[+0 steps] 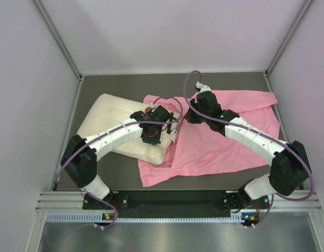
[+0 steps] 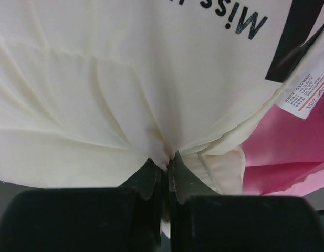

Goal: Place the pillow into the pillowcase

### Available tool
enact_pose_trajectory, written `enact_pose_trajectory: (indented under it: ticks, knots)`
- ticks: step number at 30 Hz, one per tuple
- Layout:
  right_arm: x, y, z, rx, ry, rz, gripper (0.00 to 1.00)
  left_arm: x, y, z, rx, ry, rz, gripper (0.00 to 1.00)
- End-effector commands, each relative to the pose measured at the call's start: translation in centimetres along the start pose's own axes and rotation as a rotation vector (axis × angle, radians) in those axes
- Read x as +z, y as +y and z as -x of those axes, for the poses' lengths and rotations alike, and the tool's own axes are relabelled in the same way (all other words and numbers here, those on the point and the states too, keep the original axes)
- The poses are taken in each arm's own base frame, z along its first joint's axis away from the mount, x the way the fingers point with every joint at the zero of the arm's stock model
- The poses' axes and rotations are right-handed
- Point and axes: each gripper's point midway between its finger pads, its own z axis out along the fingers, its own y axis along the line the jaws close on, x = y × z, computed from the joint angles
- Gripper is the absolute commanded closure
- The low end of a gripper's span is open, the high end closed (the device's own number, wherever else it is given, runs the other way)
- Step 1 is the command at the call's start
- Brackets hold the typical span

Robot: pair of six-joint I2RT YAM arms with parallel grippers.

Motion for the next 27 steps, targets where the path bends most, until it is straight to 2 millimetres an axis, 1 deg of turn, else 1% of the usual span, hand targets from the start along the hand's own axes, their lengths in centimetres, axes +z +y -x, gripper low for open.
enact_pose_trajectory:
  ticks: [1, 2, 4, 5, 6, 7, 8, 10, 11, 12, 13, 14, 16, 17, 18, 20, 21, 22, 23, 24, 25, 27]
  knots:
    - [-1.2, 3.0, 2.6, -0.034, -0.060, 0.079, 1.00, -0.8, -0.5, -0.3, 0.035, 0.026, -0.044, 1.00]
    - [-1.4, 3.7, 2.0, -0.050, -0.048, 0.095, 1.00, -0.8, -0.8, 0.0, 0.036, 0.016, -0.050, 1.00]
    - [-1.6, 4.3, 1.0, -0.067, -0.025, 0.109, 1.00, -0.4, -1.6, 0.7, 0.043, 0.009, -0.078, 1.00]
    - [-1.6, 4.6, 0.2, -0.073, -0.007, 0.116, 1.00, -0.7, -2.1, 1.6, 0.030, -0.009, -0.090, 1.00]
    - [-1.8, 4.8, -0.4, -0.072, 0.005, 0.125, 1.00, -0.5, -2.3, 2.2, 0.028, -0.021, -0.085, 1.00]
    - [-2.0, 5.4, -1.0, -0.068, 0.012, 0.141, 1.00, -0.6, -2.8, 3.4, 0.021, -0.057, -0.099, 1.00]
    - [-1.8, 5.3, -2.2, -0.067, 0.037, 0.144, 1.00, -1.0, -3.4, 5.0, 0.014, -0.090, -0.110, 1.00]
    - [-2.0, 6.0, -3.7, -0.069, 0.062, 0.159, 1.00, -1.7, -3.8, 7.1, -0.003, -0.142, -0.105, 1.00]
    - [-1.8, 5.8, -4.4, -0.069, 0.073, 0.149, 1.00, -2.5, -4.6, 9.0, -0.013, -0.183, -0.124, 1.00]
    - [-1.9, 6.0, -4.6, -0.062, 0.078, 0.152, 1.00, -2.9, -5.0, 10.0, -0.020, -0.205, -0.136, 1.00]
    - [-1.9, 6.2, -4.7, -0.057, 0.076, 0.159, 1.00, -4.0, -6.0, 11.6, -0.030, -0.240, -0.174, 1.00]
    - [-2.0, 6.2, -4.7, -0.053, 0.075, 0.163, 1.00, -3.8, -6.7, 12.1, -0.034, -0.240, -0.189, 1.00]
    - [-2.3, 6.6, -4.1, -0.052, 0.061, 0.171, 1.00, -4.5, -8.2, 13.6, -0.035, -0.271, -0.231, 1.00]
    - [-2.5, 6.7, -3.3, -0.052, 0.044, 0.164, 1.00, -3.7, -8.6, 13.8, -0.034, -0.267, -0.221, 1.00]
    - [-2.7, 6.7, -3.0, -0.058, 0.039, 0.158, 1.00, -3.4, -8.8, 13.8, -0.029, -0.264, -0.215, 1.00]
    - [-3.1, 6.7, -1.9, -0.061, 0.025, 0.149, 1.00, -1.5, -8.5, 12.9, -0.026, -0.237, -0.176, 1.00]
    - [-3.0, 6.6, -1.7, -0.068, 0.024, 0.142, 1.00, -0.7, -8.4, 12.6, -0.027, -0.231, -0.166, 1.00]
    - [-3.0, 6.3, -1.3, -0.066, 0.017, 0.132, 1.00, 0.2, -8.2, 12.0, -0.028, -0.221, -0.152, 1.00]
    - [-3.0, 6.2, -1.0, -0.068, 0.012, 0.122, 0.99, 1.9, -7.2, 10.5, -0.029, -0.192, -0.110, 1.00]
    - [-3.0, 5.9, -1.0, -0.072, 0.020, 0.112, 0.99, 2.7, -7.2, 10.4, -0.038, -0.201, -0.106, 1.00]
    - [-3.0, 5.8, -0.9, -0.069, 0.019, 0.108, 0.99, 4.2, -6.5, 8.7, -0.037, -0.168, -0.081, 1.00]
    - [-3.3, 5.9, -0.8, -0.065, 0.019, 0.118, 0.99, 5.5, -6.3, 7.9, -0.062, -0.152, -0.081, 1.00]
